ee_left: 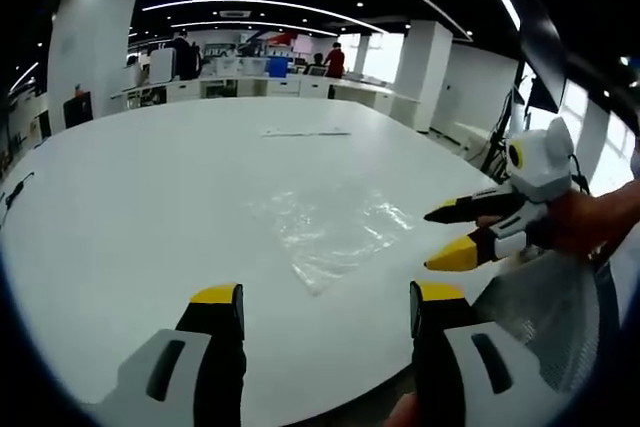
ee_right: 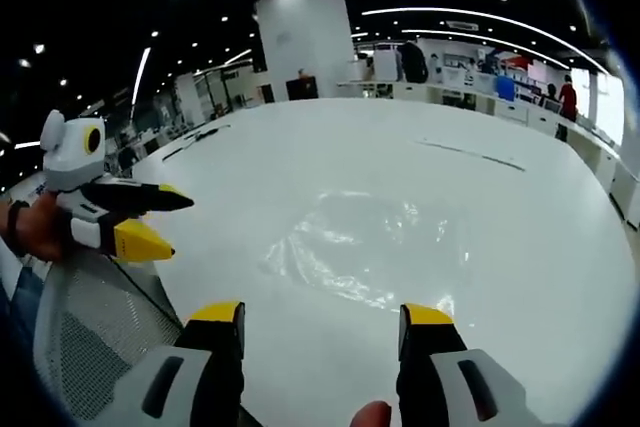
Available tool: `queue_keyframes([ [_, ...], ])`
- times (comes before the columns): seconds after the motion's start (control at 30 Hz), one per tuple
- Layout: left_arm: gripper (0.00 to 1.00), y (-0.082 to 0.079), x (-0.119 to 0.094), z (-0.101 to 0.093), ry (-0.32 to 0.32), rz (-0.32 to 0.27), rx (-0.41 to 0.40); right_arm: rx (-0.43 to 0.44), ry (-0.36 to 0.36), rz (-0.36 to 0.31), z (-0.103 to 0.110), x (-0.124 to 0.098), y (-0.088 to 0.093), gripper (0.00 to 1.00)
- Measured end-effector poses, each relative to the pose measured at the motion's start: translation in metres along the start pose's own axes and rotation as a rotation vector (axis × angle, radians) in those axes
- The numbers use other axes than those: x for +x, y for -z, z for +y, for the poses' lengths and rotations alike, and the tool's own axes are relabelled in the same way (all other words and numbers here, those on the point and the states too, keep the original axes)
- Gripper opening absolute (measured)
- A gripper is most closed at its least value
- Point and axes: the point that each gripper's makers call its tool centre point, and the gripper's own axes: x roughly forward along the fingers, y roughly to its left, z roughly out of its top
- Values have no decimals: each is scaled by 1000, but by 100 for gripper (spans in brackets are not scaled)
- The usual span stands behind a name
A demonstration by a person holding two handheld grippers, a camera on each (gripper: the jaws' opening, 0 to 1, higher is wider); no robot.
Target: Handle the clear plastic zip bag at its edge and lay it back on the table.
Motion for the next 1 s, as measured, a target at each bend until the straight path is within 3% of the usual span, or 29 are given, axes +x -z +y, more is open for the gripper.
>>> queue_keyframes([
  [0.47, 66, 5, 1, -2, 2, 19, 6, -89, -65, 34, 10, 56, -25, 62],
  [0.53, 66, 8, 3, -2, -5, 35, 39, -76, -75, 36, 14, 67, -29, 62],
  [0.73, 66, 12, 5, 1, 4, 50, 67, -83, -82, 61, 24, 93, -22, 62],
  [1.0, 65, 12, 5, 3, 0, 51, 30, -86, -50, 84, 23, 105, -13, 63],
])
